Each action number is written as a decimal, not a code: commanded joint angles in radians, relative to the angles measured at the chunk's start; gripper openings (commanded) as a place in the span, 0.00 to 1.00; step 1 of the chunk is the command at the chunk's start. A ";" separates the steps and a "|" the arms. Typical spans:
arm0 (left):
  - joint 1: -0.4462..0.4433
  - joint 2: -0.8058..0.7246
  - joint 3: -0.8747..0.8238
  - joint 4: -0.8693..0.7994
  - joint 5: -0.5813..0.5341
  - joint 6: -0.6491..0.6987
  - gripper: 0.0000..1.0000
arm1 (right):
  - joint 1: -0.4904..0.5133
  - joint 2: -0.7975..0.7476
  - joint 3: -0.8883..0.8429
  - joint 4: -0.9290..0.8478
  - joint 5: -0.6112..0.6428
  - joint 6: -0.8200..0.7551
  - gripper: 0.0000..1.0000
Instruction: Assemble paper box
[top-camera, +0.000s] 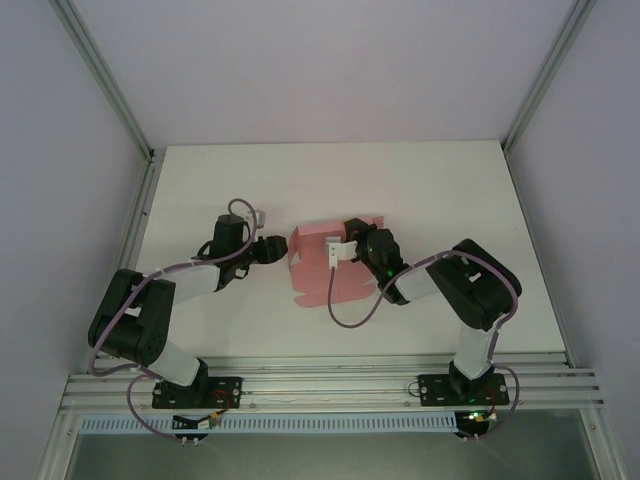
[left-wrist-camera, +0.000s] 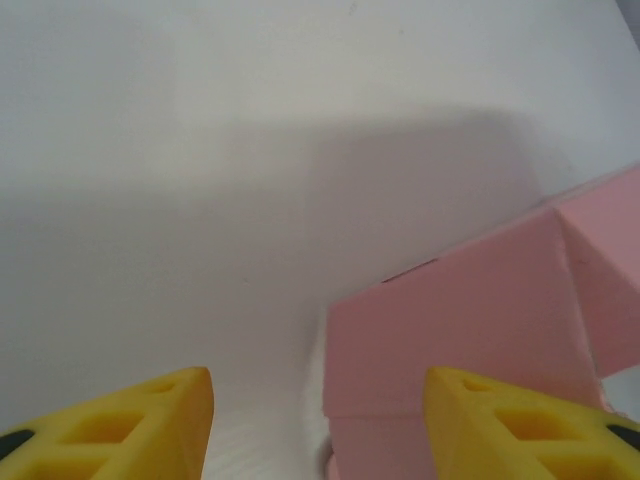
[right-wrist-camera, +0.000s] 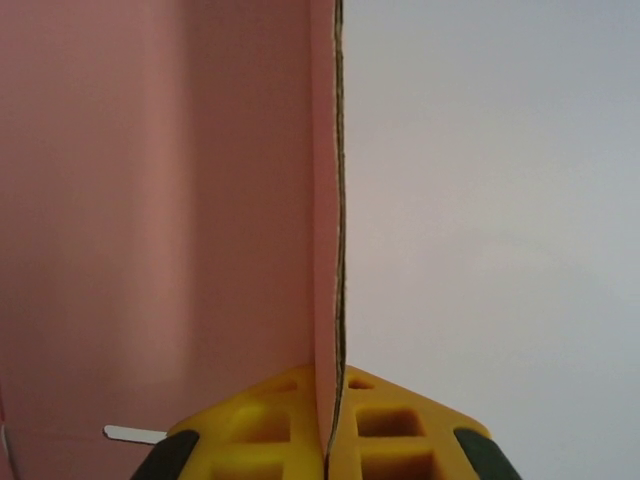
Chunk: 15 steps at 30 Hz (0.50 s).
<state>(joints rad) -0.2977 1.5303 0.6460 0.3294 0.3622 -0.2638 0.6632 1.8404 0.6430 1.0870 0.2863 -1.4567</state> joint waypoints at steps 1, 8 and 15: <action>-0.030 0.020 0.011 0.067 0.084 0.047 0.48 | 0.024 0.033 -0.017 0.064 0.044 0.011 0.00; -0.094 0.006 -0.012 0.072 0.041 0.082 0.37 | 0.025 0.008 -0.031 0.004 0.062 0.047 0.00; -0.141 0.025 -0.030 0.116 -0.022 0.110 0.32 | 0.029 0.009 -0.031 0.001 0.075 0.018 0.00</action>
<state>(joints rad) -0.4122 1.5452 0.6254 0.4088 0.3470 -0.1875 0.6830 1.8526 0.6319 1.1221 0.3416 -1.4502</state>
